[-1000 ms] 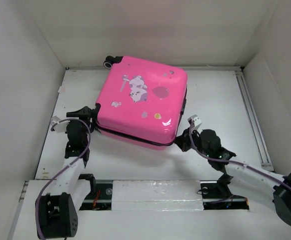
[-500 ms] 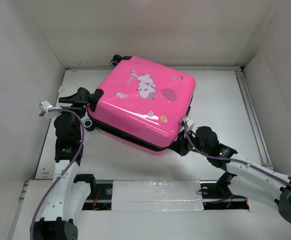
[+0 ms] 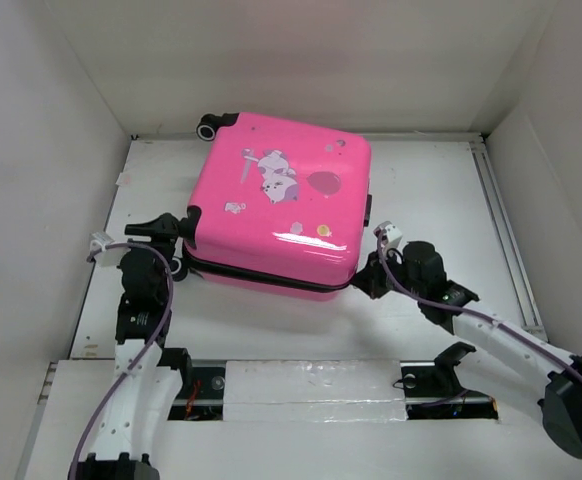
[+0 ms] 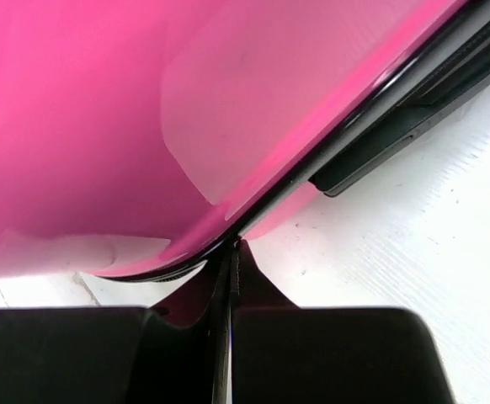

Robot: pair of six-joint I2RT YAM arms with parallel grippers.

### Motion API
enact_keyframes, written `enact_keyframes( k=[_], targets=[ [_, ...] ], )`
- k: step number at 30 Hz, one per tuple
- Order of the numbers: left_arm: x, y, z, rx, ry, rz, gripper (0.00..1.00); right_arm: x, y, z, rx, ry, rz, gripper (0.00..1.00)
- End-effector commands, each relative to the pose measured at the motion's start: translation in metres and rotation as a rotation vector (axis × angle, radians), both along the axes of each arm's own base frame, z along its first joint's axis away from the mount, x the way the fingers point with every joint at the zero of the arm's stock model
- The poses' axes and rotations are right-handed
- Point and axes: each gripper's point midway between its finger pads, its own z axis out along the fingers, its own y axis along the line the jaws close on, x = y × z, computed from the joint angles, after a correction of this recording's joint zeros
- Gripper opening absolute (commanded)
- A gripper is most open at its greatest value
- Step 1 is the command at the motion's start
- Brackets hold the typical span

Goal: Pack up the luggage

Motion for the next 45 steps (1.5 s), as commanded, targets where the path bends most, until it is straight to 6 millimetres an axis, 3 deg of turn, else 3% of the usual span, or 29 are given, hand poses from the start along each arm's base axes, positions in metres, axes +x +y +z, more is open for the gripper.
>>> enact_keyframes(
  k=[1,7,9,10,12,14,15,16,17,19,21,24,28,29,31,32,35,36,38,39,41,42,43,45],
  targets=[
    [0.012,-0.034,0.003,0.007,-0.031,-0.174,0.0,0.023,0.003,0.049,0.104,-0.191,-0.029,0.0],
    [0.003,-0.026,-0.014,0.002,0.014,-0.127,0.0,0.036,-0.008,0.051,0.099,-0.194,-0.081,0.0],
    [-0.001,-0.02,-0.008,0.015,0.004,-0.096,0.17,0.041,-0.005,0.057,0.106,-0.193,-0.07,0.0],
    [-0.002,-0.017,-0.005,0.017,0.001,-0.079,0.31,0.043,-0.005,0.049,0.093,-0.169,-0.07,0.0],
    [-0.007,-0.01,0.03,0.032,-0.075,-0.043,0.67,0.047,-0.003,0.054,0.098,-0.171,-0.067,0.0],
    [-0.012,-0.009,0.062,0.039,-0.16,-0.042,0.74,0.049,-0.003,0.053,0.098,-0.171,-0.068,0.0],
    [-0.017,-0.015,0.094,0.05,-0.243,-0.073,0.76,0.049,-0.003,0.053,0.098,-0.171,-0.068,0.0],
    [-0.022,-0.018,0.124,0.092,-0.334,-0.093,0.76,0.049,-0.003,0.053,0.098,-0.171,-0.068,0.0],
    [-0.022,-0.026,0.141,0.114,-0.374,-0.137,0.74,0.049,-0.003,0.053,0.098,-0.171,-0.068,0.0],
    [-0.017,-0.056,0.178,0.162,-0.433,-0.302,0.72,0.05,-0.002,0.052,0.098,-0.171,-0.068,0.0],
    [-0.005,-0.082,0.183,0.189,-0.431,-0.447,0.67,0.053,0.0,0.055,0.106,-0.17,-0.071,0.0],
    [0.005,-0.087,0.189,0.233,-0.449,-0.472,0.65,0.06,0.003,0.056,0.104,-0.166,-0.071,0.0],
    [0.045,-0.101,0.195,0.24,-0.405,-0.558,0.64,0.072,0.005,0.051,0.088,-0.152,-0.091,0.0],
    [0.064,-0.1,0.2,0.237,-0.395,-0.548,0.63,0.073,0.006,0.053,0.088,-0.152,-0.091,0.0],
    [0.079,-0.104,0.221,0.261,-0.422,-0.537,0.63,0.079,0.003,0.053,0.078,-0.161,-0.107,0.0],
    [0.096,-0.124,0.254,0.328,-0.442,-0.5,0.63,0.079,0.003,0.053,0.078,-0.161,-0.107,0.0],
    [0.119,-0.185,0.268,0.488,-0.282,-0.458,0.63,0.086,0.003,0.06,0.082,-0.171,-0.116,0.0],
    [0.115,-0.222,0.295,0.489,-0.307,-0.493,0.63,0.089,-0.001,0.06,0.081,-0.172,-0.128,0.0],
    [0.095,-0.251,0.302,0.456,-0.382,-0.584,0.44,0.094,-0.003,0.058,0.071,-0.172,-0.134,0.0],
    [0.067,-0.273,0.267,0.433,-0.388,-0.709,0.33,0.093,-0.001,0.058,0.075,-0.17,-0.124,0.0],
    [0.03,-0.288,0.255,0.369,-0.479,-0.727,0.08,0.098,-0.007,0.059,0.083,-0.171,-0.131,0.0],
    [0.012,-0.297,0.233,0.378,-0.452,-0.74,0.02,0.1,-0.008,0.059,0.089,-0.175,-0.128,0.0],
    [-0.021,-0.312,0.183,0.404,-0.372,-0.762,0.0,0.101,-0.011,0.059,0.093,-0.173,-0.128,0.0],
    [-0.054,-0.323,0.134,0.435,-0.305,-0.804,0.0,0.107,-0.013,0.067,0.098,-0.19,-0.123,0.0]
  ],
)
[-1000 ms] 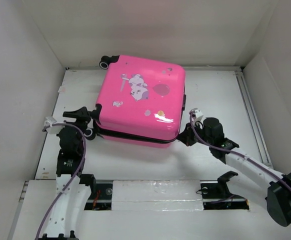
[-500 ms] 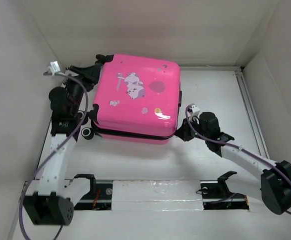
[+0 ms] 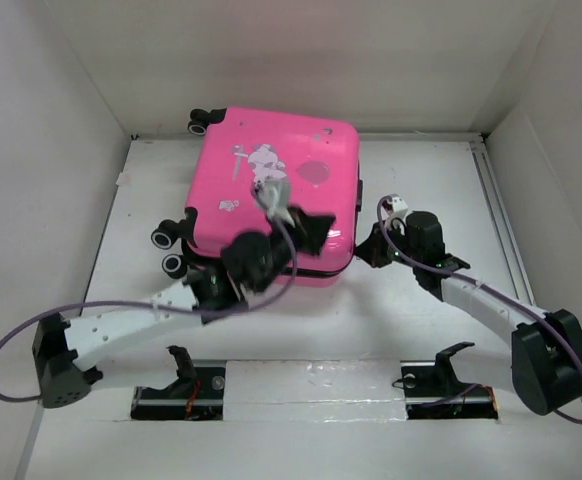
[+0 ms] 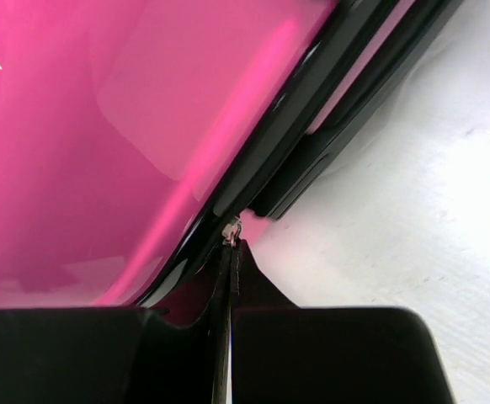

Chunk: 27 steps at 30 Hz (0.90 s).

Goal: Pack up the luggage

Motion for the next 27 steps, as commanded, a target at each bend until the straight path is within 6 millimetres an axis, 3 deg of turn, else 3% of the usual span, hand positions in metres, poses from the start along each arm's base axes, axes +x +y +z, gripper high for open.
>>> enact_keyframes(
  k=[1,3,4,5,6,7,11,14,15,18,21,22,27],
  targets=[
    [-0.055,0.009,-0.056,0.027,0.009,0.072,0.0,0.038,0.003,0.063,0.076,-0.216,-0.003,0.0],
    [-0.076,0.014,-0.106,0.078,0.1,0.059,0.0,0.041,0.002,0.07,0.089,-0.234,0.005,0.0],
    [-0.092,0.012,-0.117,0.02,0.156,0.021,0.0,0.041,0.002,0.07,0.089,-0.234,0.005,0.0],
    [-0.095,0.02,-0.162,0.082,0.207,0.029,0.0,0.04,0.002,0.075,0.099,-0.239,0.002,0.0],
    [-0.097,0.026,-0.183,0.1,0.256,0.039,0.0,0.037,0.001,0.066,0.093,-0.221,0.002,0.0],
    [-0.102,0.032,-0.21,0.119,0.301,0.032,0.0,0.031,0.003,0.07,0.099,-0.234,0.013,0.0],
    [-0.097,0.029,-0.24,0.193,0.308,0.07,0.0,0.007,0.004,0.055,0.106,-0.198,0.022,0.0],
    [-0.086,0.02,-0.233,0.241,0.258,0.119,0.0,-0.014,0.003,0.033,0.079,-0.149,0.014,0.0],
    [-0.07,0.018,-0.234,0.265,0.257,0.161,0.0,-0.02,0.004,0.028,0.072,-0.142,0.017,0.0],
    [-0.048,0.02,-0.24,0.303,0.235,0.223,0.0,-0.043,0.008,0.014,0.058,-0.106,0.039,0.0],
    [-0.021,0.018,-0.228,0.236,0.228,0.232,0.0,-0.068,0.021,0.003,0.028,-0.073,0.078,0.0],
    [-0.017,0.017,-0.229,0.248,0.228,0.226,0.0,-0.07,0.02,0.004,0.035,-0.067,0.074,0.0],
    [-0.002,0.001,-0.217,0.254,0.198,0.222,0.0,-0.11,0.056,0.005,0.036,-0.041,0.181,0.0]
  ],
)
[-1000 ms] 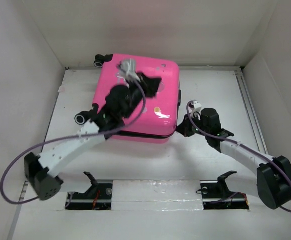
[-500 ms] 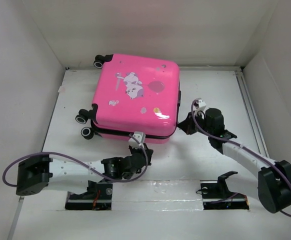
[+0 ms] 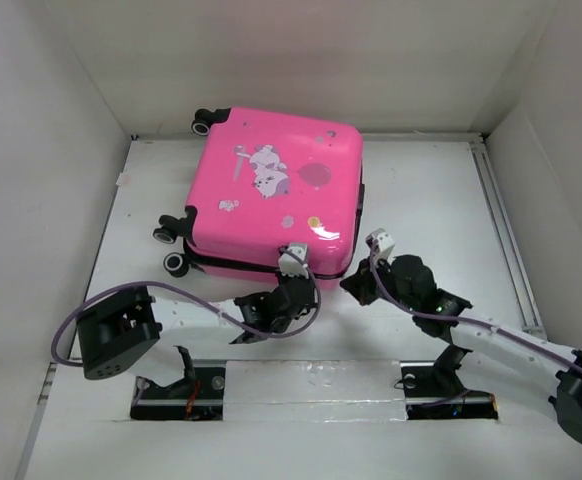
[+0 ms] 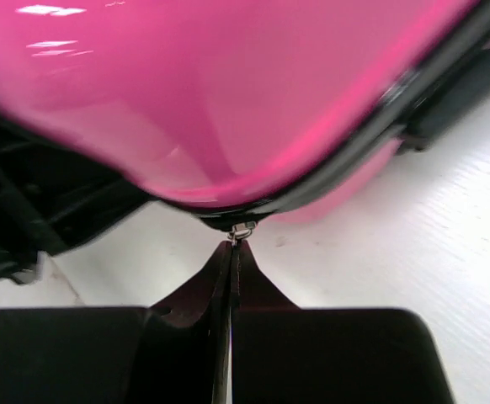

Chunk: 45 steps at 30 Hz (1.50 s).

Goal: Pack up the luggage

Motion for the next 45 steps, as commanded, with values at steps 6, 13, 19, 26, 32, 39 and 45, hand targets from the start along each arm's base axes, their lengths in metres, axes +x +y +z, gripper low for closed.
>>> enact_keyframes(
  k=[6,13,19,26,32,39,45],
  targets=[
    [0.046,-0.037,0.068,-0.177,-0.132,0.038,0.0,-0.057,0.068,0.02,0.013,0.027,0.181,0.0],
    [0.054,-0.034,0.077,-0.246,-0.103,-0.003,0.0,-0.014,0.098,0.034,0.131,-0.083,0.051,0.0],
    [0.036,0.018,0.058,-0.217,-0.056,0.077,0.52,0.004,0.097,0.03,0.147,-0.083,-0.006,0.0],
    [0.008,0.114,0.058,-0.3,-0.051,0.3,0.84,0.019,0.09,0.024,0.136,-0.069,0.012,0.0],
    [0.024,0.171,0.133,-0.526,-0.184,0.528,0.95,0.024,0.086,0.027,0.15,-0.065,0.019,0.0],
    [0.089,0.245,0.2,-0.608,-0.265,0.793,0.97,0.025,0.087,0.028,0.147,-0.07,0.049,0.0],
    [0.104,0.33,0.17,-0.816,-0.181,0.864,0.94,0.025,0.089,0.028,0.153,-0.074,0.075,0.0]
  ],
)
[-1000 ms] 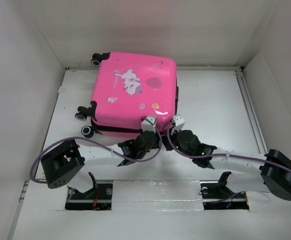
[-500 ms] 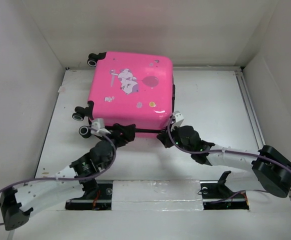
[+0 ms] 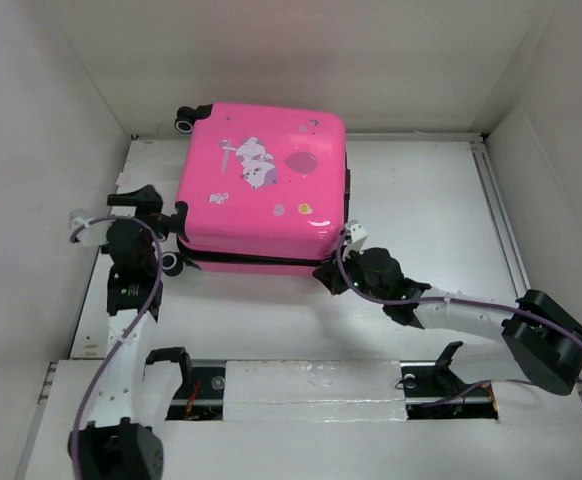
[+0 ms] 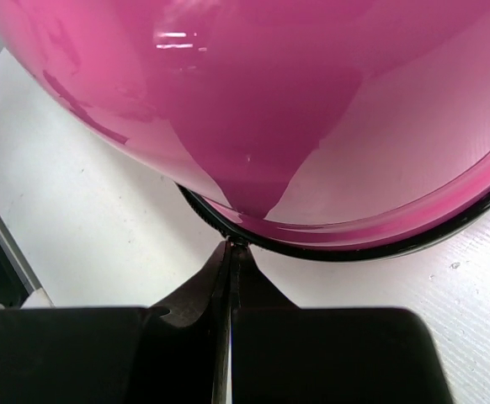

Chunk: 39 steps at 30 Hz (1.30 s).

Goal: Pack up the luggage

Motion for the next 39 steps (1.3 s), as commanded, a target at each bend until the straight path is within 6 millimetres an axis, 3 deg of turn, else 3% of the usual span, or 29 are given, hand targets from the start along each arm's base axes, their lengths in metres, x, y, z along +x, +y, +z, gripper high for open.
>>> enact_keyframes(
  k=[1,2,4,5,6,10,19,24,32,37,38,39],
  targets=[
    [-0.008,0.003,-0.013,-0.135,-0.023,-0.115,0.94,-0.001,0.02,0.036,0.094,-0.064,0.084,0.0],
    [-0.017,0.022,-0.016,-0.136,-0.028,-0.054,0.94,-0.001,0.02,0.036,0.094,-0.064,0.084,0.0],
    [-0.026,0.04,-0.051,-0.18,0.039,-0.025,0.96,-0.004,0.022,0.036,0.093,-0.067,0.106,0.0],
    [-0.025,0.04,-0.05,-0.165,0.034,-0.028,0.96,-0.004,0.022,0.036,0.093,-0.067,0.106,0.0],
    [-0.026,0.048,-0.073,-0.215,0.078,-0.048,0.96,-0.005,0.023,0.036,0.094,-0.066,0.115,0.0],
    [-0.009,0.053,-0.102,-0.297,0.087,-0.12,0.96,-0.006,0.024,0.038,0.102,-0.07,0.124,0.0],
    [0.005,0.041,-0.064,-0.235,-0.084,-0.218,1.0,-0.009,0.029,0.027,0.092,-0.048,0.152,0.0],
    [0.019,0.025,-0.063,-0.269,-0.092,-0.295,1.0,-0.007,0.03,0.027,0.092,-0.048,0.152,0.0],
    [0.032,0.017,-0.063,-0.305,-0.101,-0.346,0.9,-0.008,0.033,0.032,0.106,-0.047,0.158,0.0],
    [0.044,0.011,-0.051,-0.295,-0.13,-0.357,0.51,-0.008,0.033,0.033,0.111,-0.039,0.156,0.0],
    [0.046,0.007,-0.044,-0.284,-0.146,-0.372,0.34,-0.008,0.033,0.036,0.117,-0.046,0.156,0.0],
    [0.049,0.008,-0.039,-0.275,-0.16,-0.375,0.24,-0.008,0.033,0.036,0.117,-0.046,0.156,0.0]
  ],
)
